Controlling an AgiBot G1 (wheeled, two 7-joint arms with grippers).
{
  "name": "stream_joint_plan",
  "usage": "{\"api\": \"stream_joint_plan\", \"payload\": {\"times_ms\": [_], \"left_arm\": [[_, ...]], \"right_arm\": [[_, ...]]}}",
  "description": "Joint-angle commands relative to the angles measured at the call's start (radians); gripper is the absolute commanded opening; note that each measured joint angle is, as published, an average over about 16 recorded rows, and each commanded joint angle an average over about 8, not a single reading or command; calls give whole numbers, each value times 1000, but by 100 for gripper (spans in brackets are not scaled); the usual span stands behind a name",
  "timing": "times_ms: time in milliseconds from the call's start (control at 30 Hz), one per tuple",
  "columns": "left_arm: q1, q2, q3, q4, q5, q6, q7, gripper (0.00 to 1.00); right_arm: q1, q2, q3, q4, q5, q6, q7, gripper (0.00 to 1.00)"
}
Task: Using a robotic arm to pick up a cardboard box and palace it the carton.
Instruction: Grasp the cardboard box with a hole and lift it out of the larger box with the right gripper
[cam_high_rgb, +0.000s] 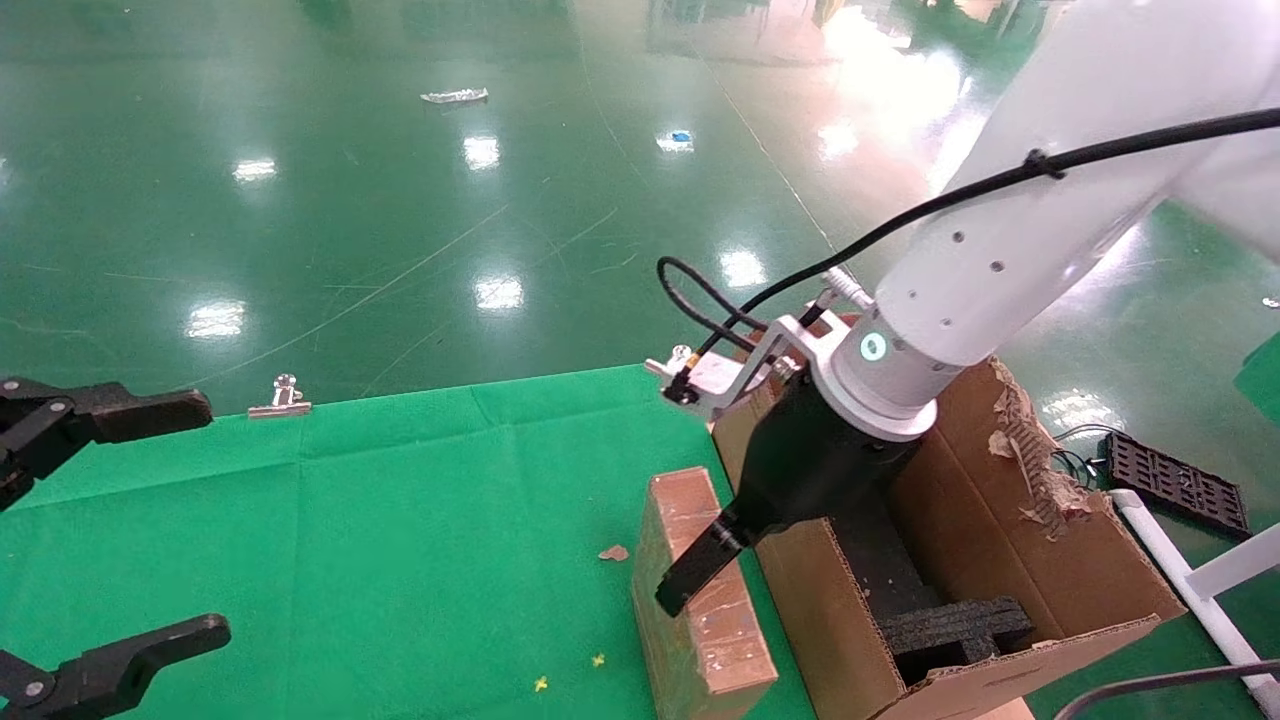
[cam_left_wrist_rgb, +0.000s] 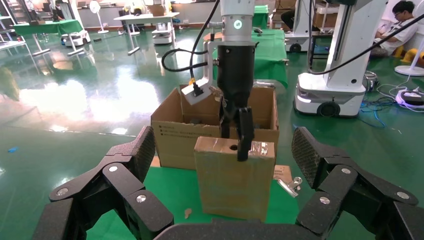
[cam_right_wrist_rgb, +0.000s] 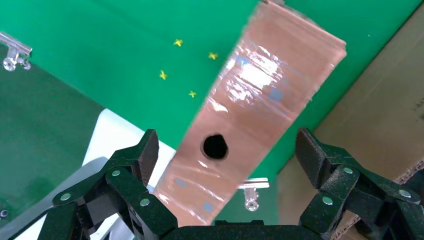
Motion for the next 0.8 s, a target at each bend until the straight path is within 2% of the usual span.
{"api": "stream_joint_plan", "payload": {"times_ms": [33,133,200,300,367,400,433,533,567,600,667,800], "left_arm": [[0,0,0,0,0,0,0,100],[0,0,0,0,0,0,0,100],[0,0,0,0,0,0,0,100],[0,0,1,0,0,0,0,98],[0,0,1,0,-1,0,0,82],[0,0,1,0,-1,0,0,71],[0,0,1,0,-1,0,0,58],[0,0,1,0,-1,0,1,21],[0,0,1,0,-1,-1,1,10],[0,-1,1,0,-1,-1,1,5],[0,-1,1,0,-1,-1,1,0],[0,-1,2,0,-1,-1,1,0]], "right_arm": [[-13,-9,-1,-17,8,3,0,100],[-25,-23,-8,-28,2,5,2,98],[-33,-30,-11,-32,1,6,2,82],[-42,-36,-15,-33,-1,7,-1,46],[-45,-36,-17,-32,-2,8,-2,21],[-47,-34,-17,-31,-3,8,-2,10],[-48,-32,-18,-30,-3,8,-2,5],[-51,-24,-20,-25,-4,10,-2,0],[-51,-21,-20,-22,-4,10,-2,0],[-52,-17,-21,-20,-5,10,-1,0],[-53,-11,-22,-16,-6,11,0,0],[-55,0,-24,-10,-7,13,1,0]]}}
